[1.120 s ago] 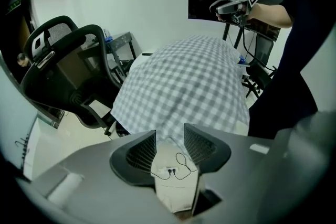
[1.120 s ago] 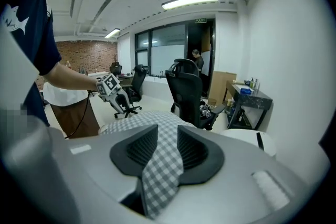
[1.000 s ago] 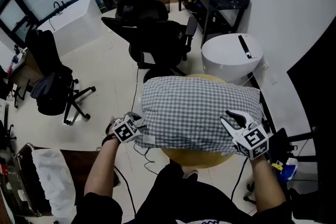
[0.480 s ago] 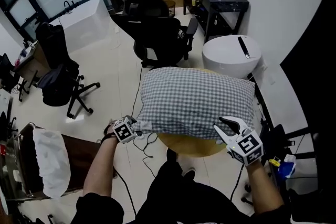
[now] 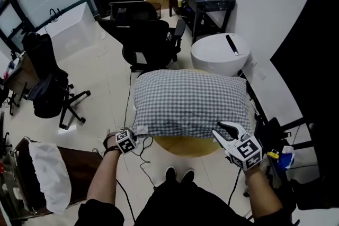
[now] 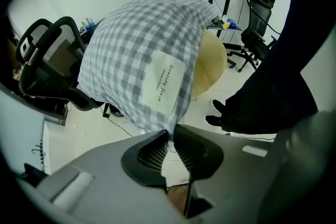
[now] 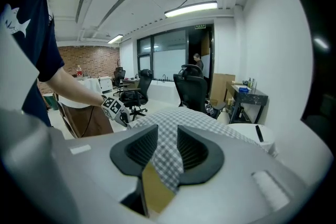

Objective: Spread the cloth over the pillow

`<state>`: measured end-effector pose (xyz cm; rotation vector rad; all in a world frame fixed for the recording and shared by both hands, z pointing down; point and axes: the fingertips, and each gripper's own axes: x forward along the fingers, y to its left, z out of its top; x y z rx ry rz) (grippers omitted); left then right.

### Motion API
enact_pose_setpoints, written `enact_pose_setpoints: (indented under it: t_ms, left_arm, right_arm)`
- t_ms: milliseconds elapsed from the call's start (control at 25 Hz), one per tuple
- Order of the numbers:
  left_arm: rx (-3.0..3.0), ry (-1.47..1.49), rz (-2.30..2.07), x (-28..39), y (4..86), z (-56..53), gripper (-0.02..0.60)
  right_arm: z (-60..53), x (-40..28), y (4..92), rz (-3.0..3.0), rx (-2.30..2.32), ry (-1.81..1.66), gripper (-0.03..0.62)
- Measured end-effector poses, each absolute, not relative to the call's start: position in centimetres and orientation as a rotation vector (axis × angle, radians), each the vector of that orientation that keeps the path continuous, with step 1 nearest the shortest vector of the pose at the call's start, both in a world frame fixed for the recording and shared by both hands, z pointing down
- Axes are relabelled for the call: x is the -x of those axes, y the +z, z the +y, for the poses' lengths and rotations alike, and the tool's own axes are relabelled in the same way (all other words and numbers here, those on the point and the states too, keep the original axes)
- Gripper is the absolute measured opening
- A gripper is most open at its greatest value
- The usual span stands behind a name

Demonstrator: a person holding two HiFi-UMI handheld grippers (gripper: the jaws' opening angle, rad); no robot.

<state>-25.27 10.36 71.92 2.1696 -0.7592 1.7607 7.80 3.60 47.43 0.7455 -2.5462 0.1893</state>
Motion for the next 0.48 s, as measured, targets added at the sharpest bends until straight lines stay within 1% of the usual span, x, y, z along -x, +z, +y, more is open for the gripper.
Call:
enact_pose_setpoints:
  t_ms: [40, 120, 320, 480]
  left_arm:
    - [-2.179, 1.762, -0.758, 25.3, 71.7, 10.5, 0.014]
    - [-2.202, 1.769, -0.755, 25.4, 71.1, 10.9, 0.000]
    - [-2.235, 1.857, -0.741, 26.9, 69.4, 12.4, 0.000]
    - [-2.258, 1.862, -0.709, 26.9, 69.7, 12.8, 0.000]
  right_arm:
    - [3.7, -7.8, 47.4, -2.541, -0.762, 0.191, 0.129]
    - [3.9, -7.8, 47.3, -2.532, -0.797, 0.197, 0.129]
    - [5.0, -7.4, 46.6, -2.530, -0.872, 0.210, 0.129]
    - [5.5, -7.6, 46.3, -2.540, -0.931, 0.241, 0.129]
